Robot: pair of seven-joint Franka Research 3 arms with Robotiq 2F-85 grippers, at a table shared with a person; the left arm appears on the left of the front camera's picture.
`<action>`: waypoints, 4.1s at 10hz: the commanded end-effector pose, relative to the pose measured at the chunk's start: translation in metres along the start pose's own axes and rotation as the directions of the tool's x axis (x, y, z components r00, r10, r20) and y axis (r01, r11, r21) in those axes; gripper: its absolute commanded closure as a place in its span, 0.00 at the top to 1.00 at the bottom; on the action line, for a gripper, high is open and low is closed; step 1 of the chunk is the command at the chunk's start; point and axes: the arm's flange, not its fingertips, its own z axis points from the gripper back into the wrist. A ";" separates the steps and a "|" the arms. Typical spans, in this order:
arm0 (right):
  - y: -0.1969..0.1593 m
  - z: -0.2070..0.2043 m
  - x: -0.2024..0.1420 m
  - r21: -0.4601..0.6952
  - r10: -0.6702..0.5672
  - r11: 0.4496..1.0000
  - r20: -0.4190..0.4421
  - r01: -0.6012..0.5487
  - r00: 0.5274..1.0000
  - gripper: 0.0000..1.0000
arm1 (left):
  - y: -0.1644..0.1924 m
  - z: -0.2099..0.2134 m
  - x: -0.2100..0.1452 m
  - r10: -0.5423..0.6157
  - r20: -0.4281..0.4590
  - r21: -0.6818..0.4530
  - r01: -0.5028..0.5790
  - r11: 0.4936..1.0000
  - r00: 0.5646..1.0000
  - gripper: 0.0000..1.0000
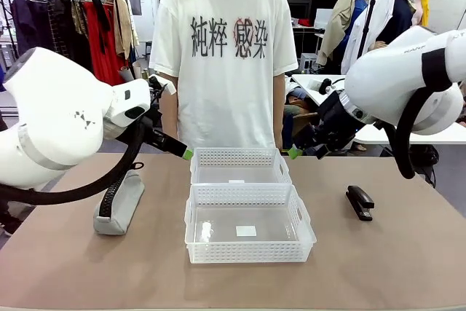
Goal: Distribute items into two baskets.
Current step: Pick up the Pencil pouch that the person points to.
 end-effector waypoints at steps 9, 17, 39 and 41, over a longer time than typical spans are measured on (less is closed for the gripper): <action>0.000 0.000 -0.001 0.016 -0.023 1.000 -0.011 0.023 1.000 1.00 | 0.066 0.035 -0.022 0.159 -0.189 -0.721 -0.247 0.647 0.969 1.00; -0.010 0.012 0.022 0.300 -0.189 0.940 0.063 0.162 0.980 1.00 | 0.080 0.039 -0.022 0.301 0.095 -0.835 -0.089 0.543 0.949 1.00; -0.050 0.090 0.056 0.659 -0.476 0.649 -0.039 0.381 0.879 1.00 | 0.040 0.053 -0.033 0.431 -0.033 -0.995 0.011 -0.098 0.902 1.00; -0.050 0.090 0.056 0.659 -0.476 0.649 -0.039 0.381 0.879 1.00 | 0.040 0.053 -0.033 0.431 -0.033 -0.995 0.011 -0.098 0.902 1.00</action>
